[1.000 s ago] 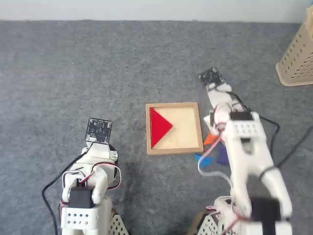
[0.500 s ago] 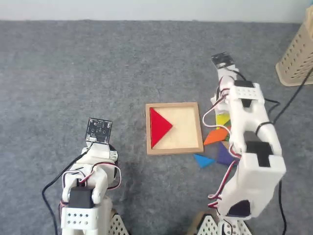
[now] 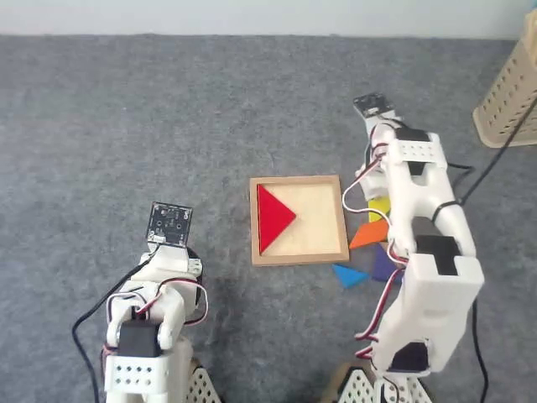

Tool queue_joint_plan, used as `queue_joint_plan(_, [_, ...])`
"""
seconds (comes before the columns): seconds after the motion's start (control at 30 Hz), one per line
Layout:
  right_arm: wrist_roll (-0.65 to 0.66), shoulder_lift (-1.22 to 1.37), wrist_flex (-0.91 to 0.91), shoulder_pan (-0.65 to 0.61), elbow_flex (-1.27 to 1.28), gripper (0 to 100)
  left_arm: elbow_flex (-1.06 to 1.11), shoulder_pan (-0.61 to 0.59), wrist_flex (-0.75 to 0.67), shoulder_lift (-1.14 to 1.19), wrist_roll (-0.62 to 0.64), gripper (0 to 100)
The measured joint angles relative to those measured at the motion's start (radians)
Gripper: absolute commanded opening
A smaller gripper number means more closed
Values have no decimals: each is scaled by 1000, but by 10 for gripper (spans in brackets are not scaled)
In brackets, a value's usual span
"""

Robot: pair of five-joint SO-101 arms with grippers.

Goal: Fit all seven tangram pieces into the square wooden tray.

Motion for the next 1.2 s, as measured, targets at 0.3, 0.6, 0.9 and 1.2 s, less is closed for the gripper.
queue_joint_plan(0.3, [6, -51, -18, -41, 152, 292, 0, 0, 0, 0, 0, 11])
queue_joint_plan(0.6, [5, -55, -25, -51, 150, 196, 0, 0, 0, 0, 0, 11])
queue_joint_plan(0.9, [-14, -68, -132, -43, 166, 172, 0, 0, 0, 0, 0, 11])
queue_joint_plan(1.2, [12, -115, -169, -71, 190, 139, 0, 0, 0, 0, 0, 11])
